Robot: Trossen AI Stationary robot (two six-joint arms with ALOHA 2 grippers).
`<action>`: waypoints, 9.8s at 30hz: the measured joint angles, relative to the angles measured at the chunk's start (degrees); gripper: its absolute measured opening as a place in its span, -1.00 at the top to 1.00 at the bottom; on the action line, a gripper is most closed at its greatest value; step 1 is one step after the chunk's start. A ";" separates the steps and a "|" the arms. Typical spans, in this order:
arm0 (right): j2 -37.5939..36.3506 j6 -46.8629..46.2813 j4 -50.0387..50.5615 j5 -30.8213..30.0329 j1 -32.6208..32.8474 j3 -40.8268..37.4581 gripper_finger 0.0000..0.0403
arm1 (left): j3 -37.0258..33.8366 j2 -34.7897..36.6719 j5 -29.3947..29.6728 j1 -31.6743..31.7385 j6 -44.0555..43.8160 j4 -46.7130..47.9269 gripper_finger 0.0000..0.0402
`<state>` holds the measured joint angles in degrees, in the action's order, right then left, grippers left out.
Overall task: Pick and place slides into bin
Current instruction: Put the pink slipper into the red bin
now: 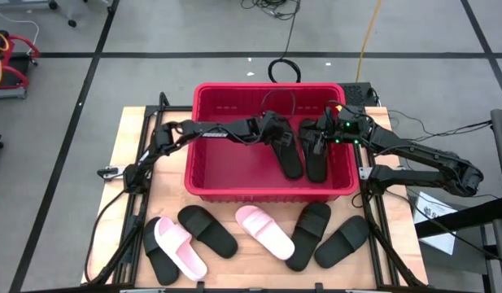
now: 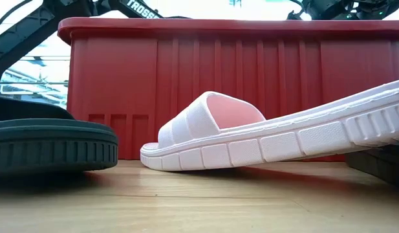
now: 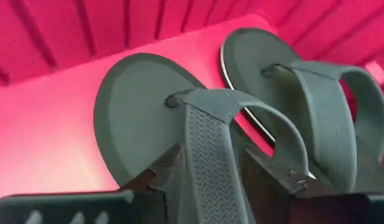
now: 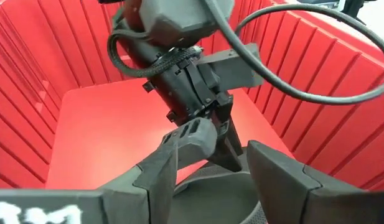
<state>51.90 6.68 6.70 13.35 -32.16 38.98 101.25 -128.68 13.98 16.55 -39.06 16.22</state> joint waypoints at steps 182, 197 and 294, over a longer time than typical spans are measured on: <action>-8.22 -1.49 2.56 19.77 0.78 0.00 0.23 | -4.72 14.68 -25.10 -58.89 -51.16 73.03 0.59; -8.22 -1.51 2.58 19.84 0.79 0.00 0.23 | -4.52 30.92 -20.26 -55.44 -65.25 73.50 0.40; -8.21 -3.04 2.61 19.73 0.76 0.00 0.23 | -65.25 68.66 -24.19 -58.96 -73.01 15.20 0.40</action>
<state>43.69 3.64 9.31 33.08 -31.40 38.98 36.00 -60.02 -10.21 -42.41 -112.07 31.42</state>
